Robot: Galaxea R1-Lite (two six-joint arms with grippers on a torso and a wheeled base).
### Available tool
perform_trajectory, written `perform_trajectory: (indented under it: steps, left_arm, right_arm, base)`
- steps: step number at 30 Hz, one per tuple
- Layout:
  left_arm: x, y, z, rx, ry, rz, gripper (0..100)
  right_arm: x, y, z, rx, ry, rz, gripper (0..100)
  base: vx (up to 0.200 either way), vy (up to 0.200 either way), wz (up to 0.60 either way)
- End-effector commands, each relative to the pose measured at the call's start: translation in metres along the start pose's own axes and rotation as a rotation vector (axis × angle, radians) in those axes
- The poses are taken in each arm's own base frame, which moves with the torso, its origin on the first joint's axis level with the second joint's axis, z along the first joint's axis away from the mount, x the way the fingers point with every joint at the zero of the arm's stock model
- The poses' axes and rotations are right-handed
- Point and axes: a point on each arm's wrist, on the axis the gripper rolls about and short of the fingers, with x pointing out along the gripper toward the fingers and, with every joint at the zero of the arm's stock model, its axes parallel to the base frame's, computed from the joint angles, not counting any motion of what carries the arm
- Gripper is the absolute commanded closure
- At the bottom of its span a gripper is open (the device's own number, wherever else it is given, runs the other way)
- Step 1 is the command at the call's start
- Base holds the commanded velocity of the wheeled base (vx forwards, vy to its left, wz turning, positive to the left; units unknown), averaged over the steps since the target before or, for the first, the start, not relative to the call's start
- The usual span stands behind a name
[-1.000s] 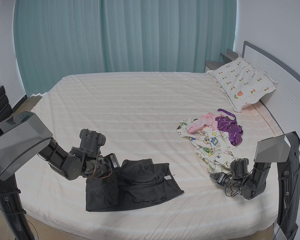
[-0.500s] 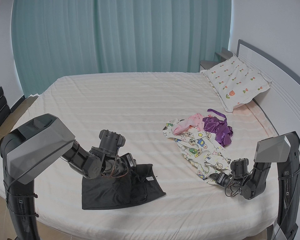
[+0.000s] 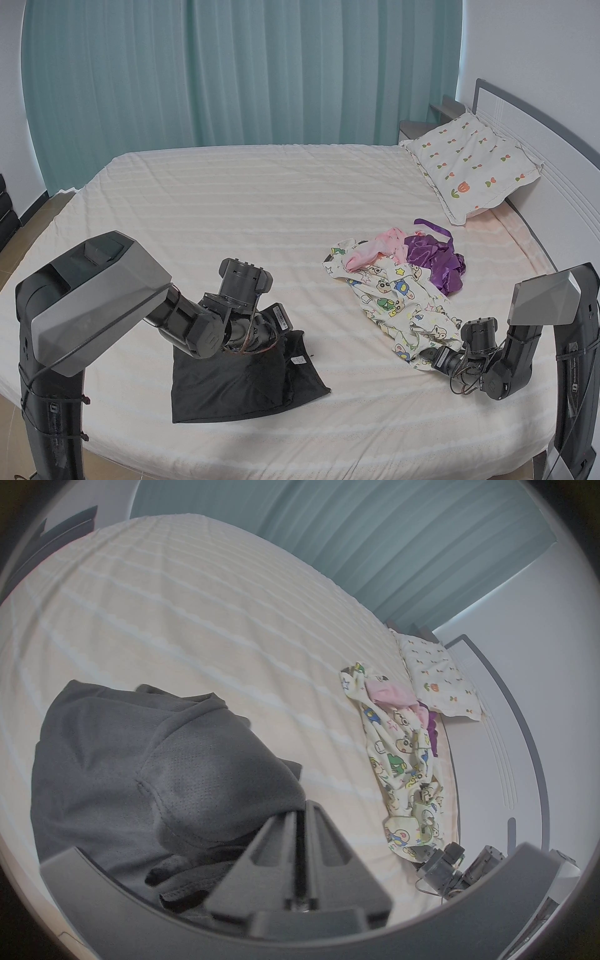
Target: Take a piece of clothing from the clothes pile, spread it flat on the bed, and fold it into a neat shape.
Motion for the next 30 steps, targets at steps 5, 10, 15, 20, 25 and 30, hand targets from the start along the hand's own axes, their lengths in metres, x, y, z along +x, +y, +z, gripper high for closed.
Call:
perform_trajectory:
  steps: [5, 10, 15, 20, 25, 30]
  left_arm:
    - [0.011, -0.009, -0.006, -0.015, 0.008, -0.019, 0]
    - [0.004, -0.015, -0.005, -0.054, -0.004, -0.037, 0]
    - [-0.03, -0.034, 0.007, -0.142, -0.039, -0.174, 0]
    - [-0.038, -0.039, 0.015, -0.171, -0.14, -0.297, 0]
    - [-0.04, -0.028, 0.007, -0.17, -0.124, -0.265, 0]
    - [-0.061, 0.006, -0.004, -0.192, -0.074, -0.181, 0]
  right_arm:
    - [0.0, 0.0, -0.001, -0.001, 0.002, 0.0, 0]
    - [0.0, 0.0, -0.001, -0.001, 0.002, 0.0, 0]
    - [0.0, 0.0, 0.0, 0.0, 0.001, 0.001, 0]
    - [0.0, 0.0, -0.001, 0.001, 0.002, 0.0, 0]
    - [0.0, 0.0, 0.0, 0.001, 0.001, 0.001, 0]
    - [0.0, 0.0, 0.0, 0.001, 0.001, 0.001, 0]
  base:
    - [0.0, 0.0, 0.0]
    - [0.0, 0.0, 0.0]
    - [0.0, 0.0, 0.0]
    - [0.0, 0.0, 0.0]
    - [0.0, 0.0, 0.0]
    - [0.0, 0.0, 0.0]
